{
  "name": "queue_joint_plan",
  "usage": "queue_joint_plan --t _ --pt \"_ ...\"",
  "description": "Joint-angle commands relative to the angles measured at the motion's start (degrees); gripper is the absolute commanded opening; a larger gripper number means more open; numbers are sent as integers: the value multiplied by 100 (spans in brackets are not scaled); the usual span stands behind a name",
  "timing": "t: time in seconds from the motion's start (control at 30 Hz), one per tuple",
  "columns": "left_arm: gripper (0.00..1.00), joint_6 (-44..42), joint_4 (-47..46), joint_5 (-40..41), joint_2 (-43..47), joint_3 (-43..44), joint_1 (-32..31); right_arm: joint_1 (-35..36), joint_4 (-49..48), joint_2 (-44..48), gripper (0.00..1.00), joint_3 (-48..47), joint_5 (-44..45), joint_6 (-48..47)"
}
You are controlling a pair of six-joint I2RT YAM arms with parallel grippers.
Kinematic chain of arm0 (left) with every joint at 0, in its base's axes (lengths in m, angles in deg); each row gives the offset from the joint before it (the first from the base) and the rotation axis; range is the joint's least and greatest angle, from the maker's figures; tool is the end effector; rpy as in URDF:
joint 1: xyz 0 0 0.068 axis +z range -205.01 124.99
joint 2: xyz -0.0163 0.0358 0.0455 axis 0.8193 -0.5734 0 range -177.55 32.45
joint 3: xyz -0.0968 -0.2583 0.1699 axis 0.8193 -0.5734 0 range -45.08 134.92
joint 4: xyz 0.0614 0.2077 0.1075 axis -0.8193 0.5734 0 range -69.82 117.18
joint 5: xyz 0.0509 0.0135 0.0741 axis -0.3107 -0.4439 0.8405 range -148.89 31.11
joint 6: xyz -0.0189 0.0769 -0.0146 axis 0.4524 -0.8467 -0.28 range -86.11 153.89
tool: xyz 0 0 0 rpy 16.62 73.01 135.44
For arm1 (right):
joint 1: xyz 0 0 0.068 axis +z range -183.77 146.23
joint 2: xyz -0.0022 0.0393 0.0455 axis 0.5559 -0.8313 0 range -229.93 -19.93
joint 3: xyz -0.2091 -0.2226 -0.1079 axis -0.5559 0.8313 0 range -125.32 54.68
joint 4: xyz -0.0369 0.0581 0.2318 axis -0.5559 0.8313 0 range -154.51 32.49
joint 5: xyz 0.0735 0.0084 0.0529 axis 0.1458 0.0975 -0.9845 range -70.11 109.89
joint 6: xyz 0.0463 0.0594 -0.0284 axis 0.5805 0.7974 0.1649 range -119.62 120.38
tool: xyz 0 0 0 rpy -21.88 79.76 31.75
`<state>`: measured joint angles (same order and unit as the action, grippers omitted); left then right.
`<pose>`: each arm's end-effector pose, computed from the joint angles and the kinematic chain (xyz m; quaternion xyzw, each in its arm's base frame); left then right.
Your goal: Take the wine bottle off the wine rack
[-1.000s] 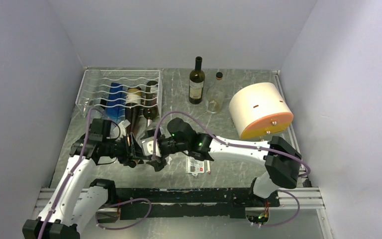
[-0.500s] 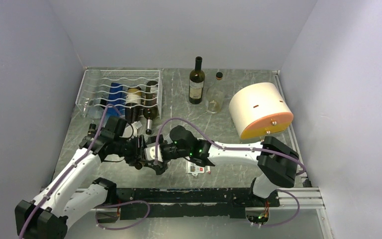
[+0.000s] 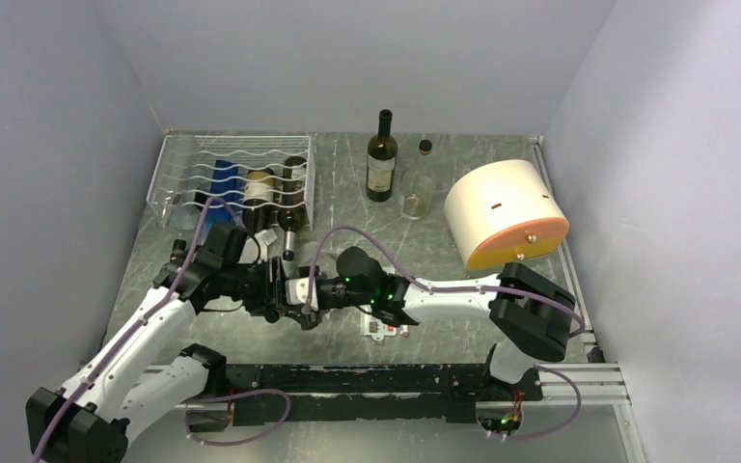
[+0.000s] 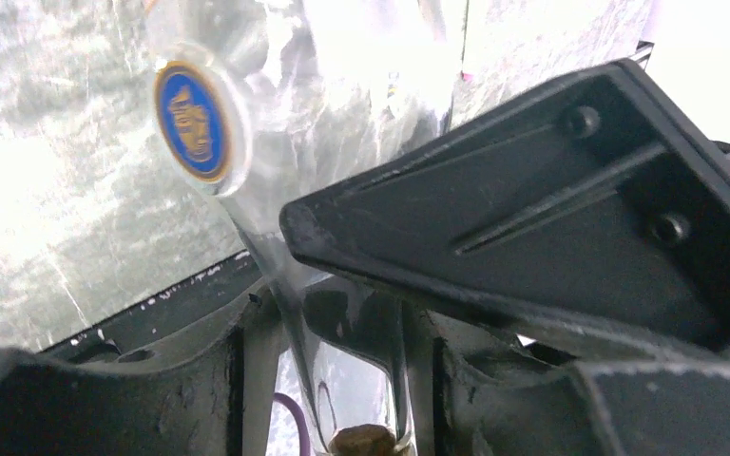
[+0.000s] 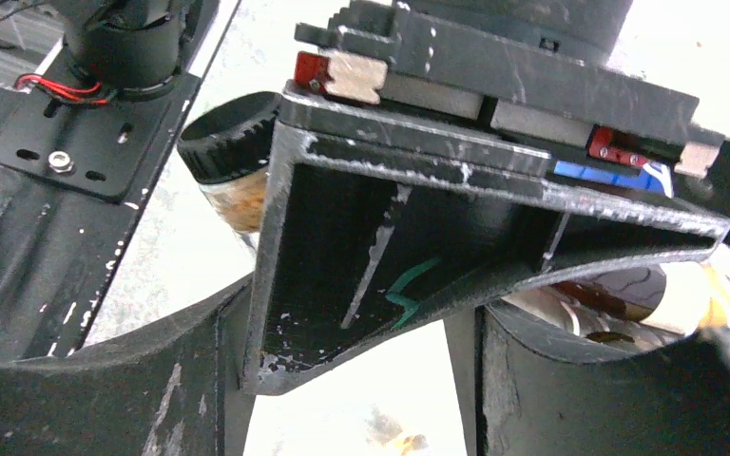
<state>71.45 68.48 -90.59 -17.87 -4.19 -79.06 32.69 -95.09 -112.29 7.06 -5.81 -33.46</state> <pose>0.0943 -0.0822 0.2670 -0.0334 0.9266 -0.3624 0.0953 0.1189 0.3484 0.2813 -0.6781 0.3879 0.3367 0.5258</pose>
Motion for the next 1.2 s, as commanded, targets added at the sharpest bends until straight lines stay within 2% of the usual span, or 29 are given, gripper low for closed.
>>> queue_joint_plan --t 0.0,0.1,0.17,0.23,0.33,0.6,0.87,0.97,1.03,1.17 --pt "51 -122 -1533 -784 225 342 -69 27 -785 -240 68 118 -9 399" --pt "53 -183 -1499 -752 223 363 -72 34 -774 -355 62 66 -30 454" --pt "62 -182 -1469 -700 237 408 -71 34 -774 -383 58 53 -23 481" --pt "68 -176 -1440 -648 283 473 -72 28 -774 -367 58 51 -26 498" --pt "71 -114 -1495 -644 391 551 -73 30 -758 -318 57 59 51 510" --pt "79 -110 -1403 -298 643 820 -73 25 -723 116 31 154 364 669" --pt "84 -877 -153 1617 661 2448 -70 15 -960 689 18 590 770 982" --pt "86 -917 41 2436 842 2903 -73 -13 -1041 886 10 762 1026 1117" --pt "87 -899 15 2939 1059 2976 -73 -51 -1175 980 0 841 1393 1306" --pt "87 -844 -267 3282 1652 2544 -73 -184 -1269 1170 0 835 2122 1664"
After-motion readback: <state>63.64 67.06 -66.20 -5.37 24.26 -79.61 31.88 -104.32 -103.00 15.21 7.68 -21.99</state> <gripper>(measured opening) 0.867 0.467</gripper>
